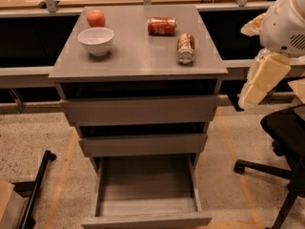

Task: Place orange can into bottom drawer

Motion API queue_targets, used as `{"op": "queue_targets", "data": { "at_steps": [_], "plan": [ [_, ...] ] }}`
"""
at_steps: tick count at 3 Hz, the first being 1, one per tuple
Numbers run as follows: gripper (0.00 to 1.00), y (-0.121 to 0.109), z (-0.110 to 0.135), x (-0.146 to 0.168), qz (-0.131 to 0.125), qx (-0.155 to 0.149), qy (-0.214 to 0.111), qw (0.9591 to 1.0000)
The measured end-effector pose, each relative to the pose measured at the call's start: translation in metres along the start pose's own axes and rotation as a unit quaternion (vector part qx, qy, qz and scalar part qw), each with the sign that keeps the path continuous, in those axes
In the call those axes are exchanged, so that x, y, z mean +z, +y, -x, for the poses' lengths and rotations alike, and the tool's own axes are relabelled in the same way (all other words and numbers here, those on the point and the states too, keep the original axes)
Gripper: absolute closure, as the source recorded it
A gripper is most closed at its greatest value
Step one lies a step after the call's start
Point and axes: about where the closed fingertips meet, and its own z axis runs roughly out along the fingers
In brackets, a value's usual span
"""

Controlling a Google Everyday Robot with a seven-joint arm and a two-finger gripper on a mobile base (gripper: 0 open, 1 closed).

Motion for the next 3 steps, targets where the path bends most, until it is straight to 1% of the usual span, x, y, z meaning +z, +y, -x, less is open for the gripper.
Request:
{"op": "queue_targets", "data": {
  "at_steps": [1,2,3],
  "plan": [
    [0.0,0.0,0.0,0.0,0.0,0.0,0.0,1.0],
    [0.0,-0.01,0.004,0.016,-0.006,0.034,-0.037,0.9987],
    [0.0,-0.039,0.015,0.047,-0.001,0.054,-0.085,0.9949]
  ]
}}
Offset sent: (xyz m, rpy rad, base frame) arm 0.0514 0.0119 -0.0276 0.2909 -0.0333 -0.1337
